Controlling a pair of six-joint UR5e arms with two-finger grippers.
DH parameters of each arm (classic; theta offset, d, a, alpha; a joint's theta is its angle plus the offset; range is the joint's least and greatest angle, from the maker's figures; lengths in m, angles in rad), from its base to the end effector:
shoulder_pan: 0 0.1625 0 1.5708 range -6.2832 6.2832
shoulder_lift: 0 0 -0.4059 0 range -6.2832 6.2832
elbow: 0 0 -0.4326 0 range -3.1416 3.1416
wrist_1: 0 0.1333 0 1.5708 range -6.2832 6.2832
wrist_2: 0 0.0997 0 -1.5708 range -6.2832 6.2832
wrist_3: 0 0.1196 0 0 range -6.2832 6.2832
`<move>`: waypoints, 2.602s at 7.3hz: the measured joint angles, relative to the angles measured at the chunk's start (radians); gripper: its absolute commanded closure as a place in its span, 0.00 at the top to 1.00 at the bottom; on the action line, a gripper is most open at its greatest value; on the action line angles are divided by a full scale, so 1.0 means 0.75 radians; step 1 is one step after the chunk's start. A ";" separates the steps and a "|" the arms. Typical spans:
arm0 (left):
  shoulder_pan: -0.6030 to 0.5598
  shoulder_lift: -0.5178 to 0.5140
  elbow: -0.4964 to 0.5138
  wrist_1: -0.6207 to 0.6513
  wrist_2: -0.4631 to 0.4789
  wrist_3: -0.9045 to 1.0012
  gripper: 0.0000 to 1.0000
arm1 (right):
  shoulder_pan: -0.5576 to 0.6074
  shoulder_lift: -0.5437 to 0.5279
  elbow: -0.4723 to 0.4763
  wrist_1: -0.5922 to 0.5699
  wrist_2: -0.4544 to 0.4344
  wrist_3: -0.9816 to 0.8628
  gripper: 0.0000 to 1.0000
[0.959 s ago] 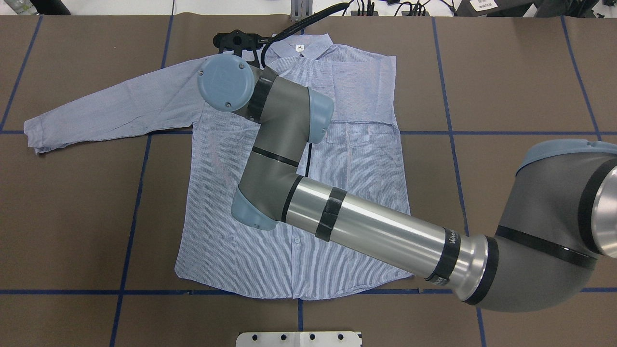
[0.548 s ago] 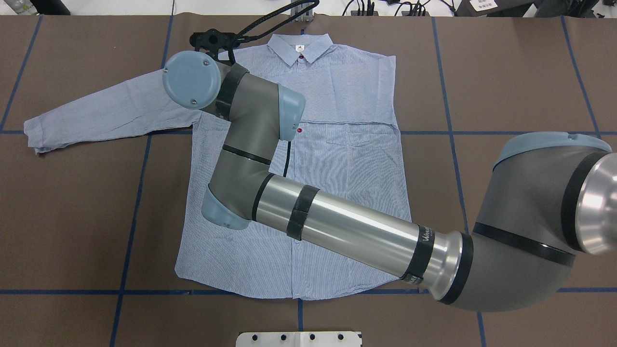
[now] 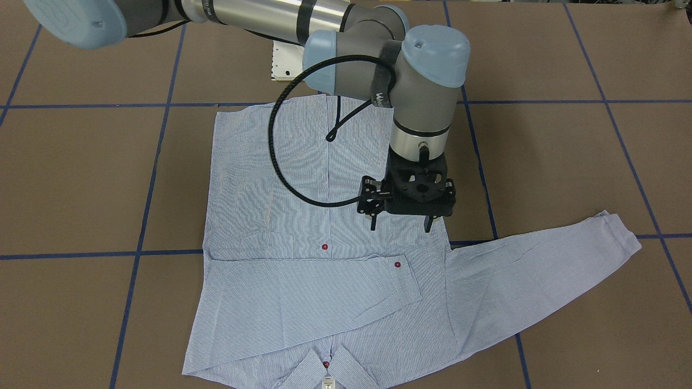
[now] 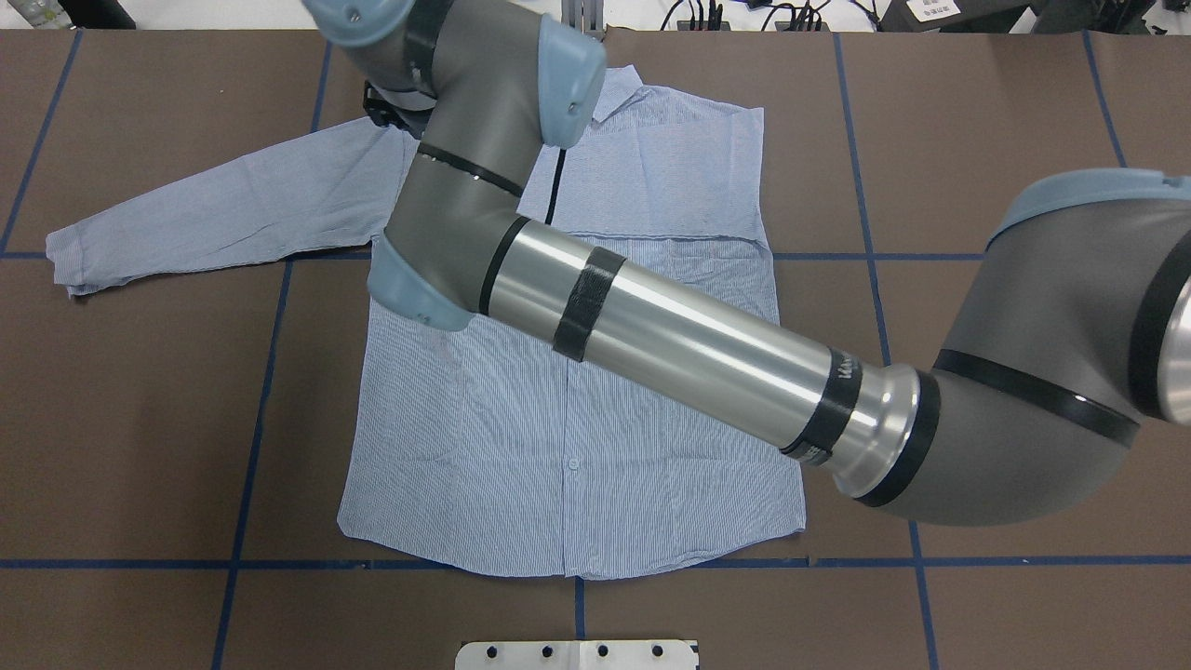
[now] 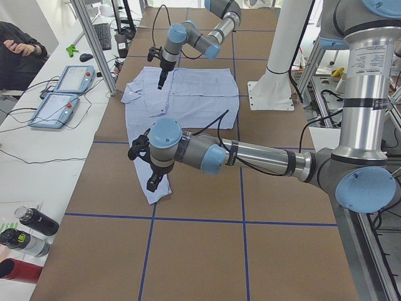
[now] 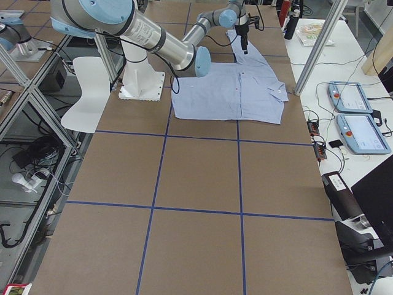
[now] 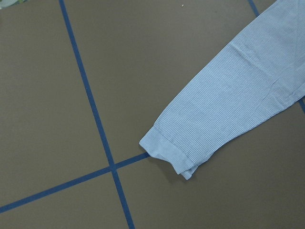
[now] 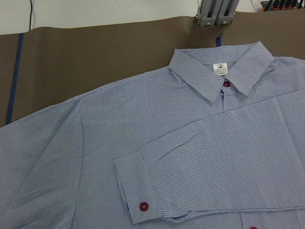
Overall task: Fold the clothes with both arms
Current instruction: 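Release the sleeve on the shirt front and lift the right gripper away, then lower the left gripper onto the cuff of the other sleeve and grasp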
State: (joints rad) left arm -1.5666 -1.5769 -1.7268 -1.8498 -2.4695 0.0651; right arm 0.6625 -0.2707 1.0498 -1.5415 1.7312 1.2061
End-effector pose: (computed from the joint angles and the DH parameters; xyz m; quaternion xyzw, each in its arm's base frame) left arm -0.0374 -0.5515 0.5233 0.2099 0.4177 0.1254 0.8751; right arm -0.6024 -0.6148 -0.0235 0.1284 -0.3776 0.1048 0.9110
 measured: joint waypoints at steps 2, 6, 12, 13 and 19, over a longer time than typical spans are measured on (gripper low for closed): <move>0.019 -0.007 0.020 -0.132 -0.001 -0.124 1.00 | 0.121 -0.241 0.323 -0.114 0.134 -0.157 1.00; 0.129 -0.009 0.258 -0.572 0.047 -0.484 1.00 | 0.356 -0.883 0.941 -0.188 0.308 -0.676 1.00; 0.446 -0.007 0.470 -1.003 0.444 -0.971 1.00 | 0.563 -1.314 1.049 0.025 0.503 -0.999 1.00; 0.474 -0.017 0.522 -1.067 0.478 -1.010 1.00 | 0.564 -1.334 1.045 0.066 0.514 -0.987 1.00; 0.633 -0.072 0.641 -1.165 0.519 -1.141 1.00 | 0.563 -1.334 1.042 0.090 0.520 -0.956 1.00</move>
State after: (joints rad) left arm -1.0921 -1.6306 -1.2458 -2.7234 -2.0803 -0.7909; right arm 1.0848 -1.2713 1.8316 -1.4742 2.1215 0.4892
